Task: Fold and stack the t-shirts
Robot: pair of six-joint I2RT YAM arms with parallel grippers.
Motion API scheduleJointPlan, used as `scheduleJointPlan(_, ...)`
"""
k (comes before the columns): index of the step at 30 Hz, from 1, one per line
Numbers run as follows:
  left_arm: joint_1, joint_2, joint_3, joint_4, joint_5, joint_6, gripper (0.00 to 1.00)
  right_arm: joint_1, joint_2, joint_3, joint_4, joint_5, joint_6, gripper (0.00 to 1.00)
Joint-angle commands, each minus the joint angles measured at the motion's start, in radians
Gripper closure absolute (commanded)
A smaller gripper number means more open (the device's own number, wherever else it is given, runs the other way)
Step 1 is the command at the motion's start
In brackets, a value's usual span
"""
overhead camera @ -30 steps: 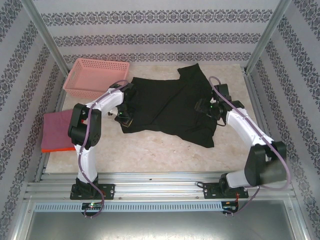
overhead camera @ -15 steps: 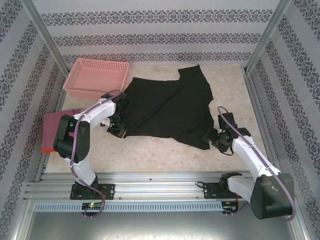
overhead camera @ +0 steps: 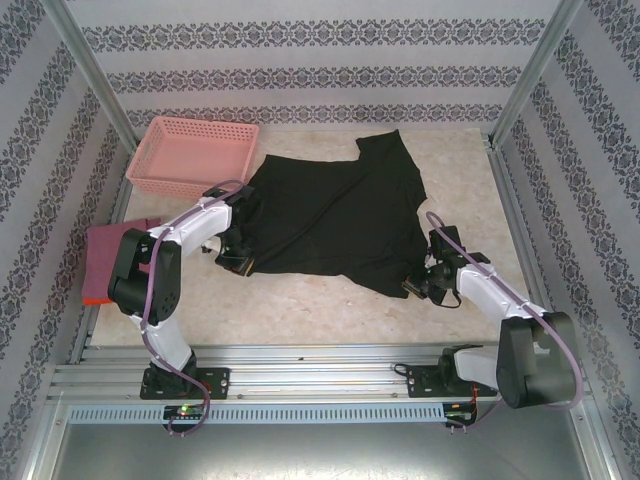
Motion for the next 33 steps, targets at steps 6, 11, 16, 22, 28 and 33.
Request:
scheduleJointPlan(6,-0.006,0.02,0.038,-0.02,-0.02,0.018,1.0,-0.009,-0.22,0.078,-0.164,-0.108,0.11,1.0)
scheduleJointPlan(11,-0.005,0.017,0.039,-0.025,-0.026,0.021,1.0,-0.003,-0.356,0.032,-0.287,-0.141,0.221,1.0)
scheduleJointPlan(16,-0.004,0.023,0.037,-0.017,-0.021,0.02,1.0,-0.01,-0.387,-0.031,-0.289,-0.132,0.244,1.0)
scheduleJointPlan(22,-0.005,0.02,0.046,-0.031,-0.027,0.025,1.0,-0.008,-0.305,-0.035,-0.256,-0.156,0.221,1.0)
scheduleJointPlan(28,-0.005,0.016,0.093,-0.073,-0.056,0.048,1.0,-0.009,-0.347,0.042,-0.298,-0.141,0.216,1.0)
scheduleJointPlan(33,-0.002,0.028,0.167,-0.11,-0.1,0.086,1.0,-0.019,-0.303,0.136,-0.316,-0.137,0.191,1.0)
